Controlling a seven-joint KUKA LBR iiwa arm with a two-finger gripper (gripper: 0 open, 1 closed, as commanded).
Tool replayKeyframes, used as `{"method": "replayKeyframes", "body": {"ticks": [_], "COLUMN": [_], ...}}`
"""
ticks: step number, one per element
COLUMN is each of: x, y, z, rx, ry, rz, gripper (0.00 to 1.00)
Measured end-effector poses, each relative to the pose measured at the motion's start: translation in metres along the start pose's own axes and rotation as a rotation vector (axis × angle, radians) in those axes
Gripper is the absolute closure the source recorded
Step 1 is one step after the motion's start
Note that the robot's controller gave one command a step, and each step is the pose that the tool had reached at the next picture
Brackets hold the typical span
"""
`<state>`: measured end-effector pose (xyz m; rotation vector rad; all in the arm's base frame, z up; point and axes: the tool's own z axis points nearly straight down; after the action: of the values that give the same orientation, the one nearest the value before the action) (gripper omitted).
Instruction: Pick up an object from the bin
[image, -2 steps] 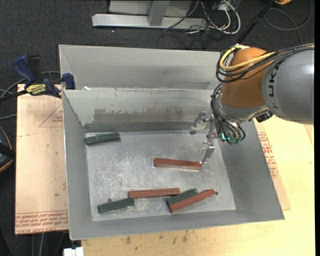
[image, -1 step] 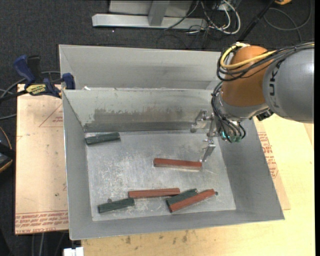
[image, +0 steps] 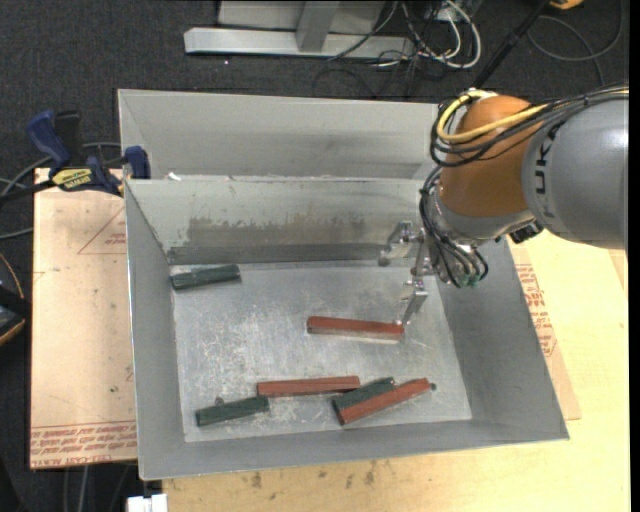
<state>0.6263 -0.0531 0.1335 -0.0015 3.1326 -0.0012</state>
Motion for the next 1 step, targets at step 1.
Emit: {"method": "replayKeyframes", "body": {"ticks": [1], "x": [-0.0023], "y": [0.0013], "z": [0.0143], "rx": [-0.005], "ry": [0.02], "rz": [-0.035], "gripper": [0.0]}}
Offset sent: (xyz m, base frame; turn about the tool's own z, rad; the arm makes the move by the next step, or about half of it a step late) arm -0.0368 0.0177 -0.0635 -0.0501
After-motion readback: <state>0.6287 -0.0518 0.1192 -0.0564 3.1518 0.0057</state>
